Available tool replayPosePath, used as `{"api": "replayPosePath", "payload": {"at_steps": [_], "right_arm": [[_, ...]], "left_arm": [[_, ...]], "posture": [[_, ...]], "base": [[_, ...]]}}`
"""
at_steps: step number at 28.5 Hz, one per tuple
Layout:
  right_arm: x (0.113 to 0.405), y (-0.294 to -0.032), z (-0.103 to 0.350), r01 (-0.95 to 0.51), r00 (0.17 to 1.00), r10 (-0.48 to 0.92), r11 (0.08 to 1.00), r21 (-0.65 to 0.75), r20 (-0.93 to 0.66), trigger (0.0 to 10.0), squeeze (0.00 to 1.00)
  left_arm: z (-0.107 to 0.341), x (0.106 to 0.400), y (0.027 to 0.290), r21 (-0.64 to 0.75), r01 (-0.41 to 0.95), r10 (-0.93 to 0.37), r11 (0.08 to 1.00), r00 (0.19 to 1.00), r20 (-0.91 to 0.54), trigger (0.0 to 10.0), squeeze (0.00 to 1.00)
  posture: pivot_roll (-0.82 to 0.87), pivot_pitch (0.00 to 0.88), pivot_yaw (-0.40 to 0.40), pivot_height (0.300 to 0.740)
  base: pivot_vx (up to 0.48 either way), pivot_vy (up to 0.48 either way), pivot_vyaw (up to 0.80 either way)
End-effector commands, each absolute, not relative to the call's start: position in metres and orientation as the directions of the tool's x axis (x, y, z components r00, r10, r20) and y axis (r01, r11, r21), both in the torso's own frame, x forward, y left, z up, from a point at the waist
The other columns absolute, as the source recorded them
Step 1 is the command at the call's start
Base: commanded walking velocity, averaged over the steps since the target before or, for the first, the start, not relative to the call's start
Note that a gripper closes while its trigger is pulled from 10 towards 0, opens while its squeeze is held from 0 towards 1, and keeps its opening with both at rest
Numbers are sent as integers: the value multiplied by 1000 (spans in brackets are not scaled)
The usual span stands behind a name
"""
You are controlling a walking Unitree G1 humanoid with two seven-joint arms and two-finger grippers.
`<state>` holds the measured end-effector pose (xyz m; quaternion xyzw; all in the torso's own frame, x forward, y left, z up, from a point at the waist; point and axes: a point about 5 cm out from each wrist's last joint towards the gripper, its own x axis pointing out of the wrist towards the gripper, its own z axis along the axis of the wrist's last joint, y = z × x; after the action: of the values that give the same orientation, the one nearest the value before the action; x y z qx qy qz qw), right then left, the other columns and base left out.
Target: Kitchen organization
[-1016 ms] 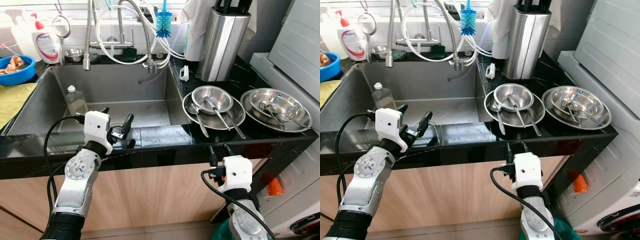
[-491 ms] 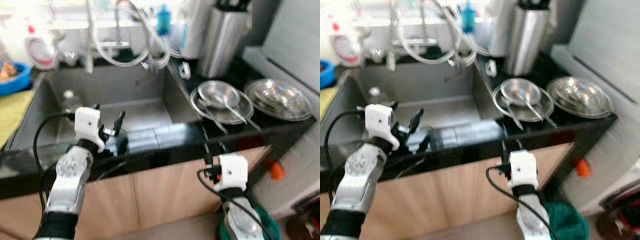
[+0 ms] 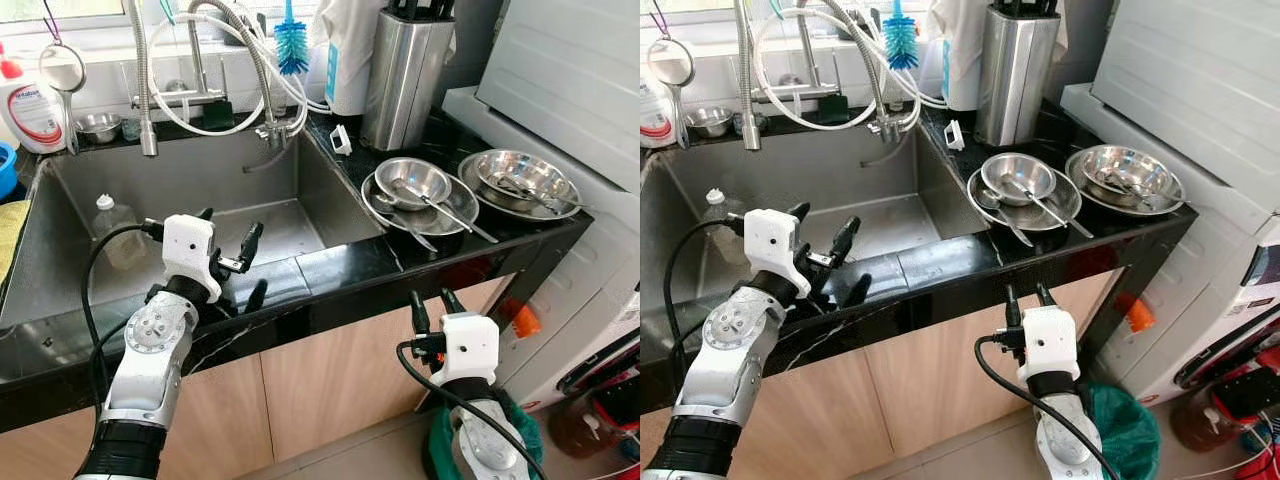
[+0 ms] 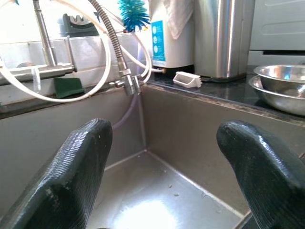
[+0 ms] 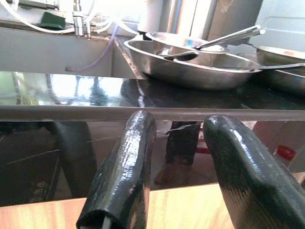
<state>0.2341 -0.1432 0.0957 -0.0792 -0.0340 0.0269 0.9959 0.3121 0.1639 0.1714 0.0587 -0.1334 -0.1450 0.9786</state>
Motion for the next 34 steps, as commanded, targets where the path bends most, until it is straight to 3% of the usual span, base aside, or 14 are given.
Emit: {"api": "replayPosePath", "payload": {"at_steps": [1,34], "right_arm": [[234,-147,99,-29,996,42,987,-157,79,10000,0],[239,-147,101,-50,993,67,984,-173,95,10000,0]], "left_arm": [[178,311,157,164,296,-331,941,905,267,10000,0],[173,308,159,182,282,-323,942,909,264,10000,0]], "posture": [[42,0,-10,740],[45,0,-27,740]], "base": [[0,0,0],[15,0,-58]]}}
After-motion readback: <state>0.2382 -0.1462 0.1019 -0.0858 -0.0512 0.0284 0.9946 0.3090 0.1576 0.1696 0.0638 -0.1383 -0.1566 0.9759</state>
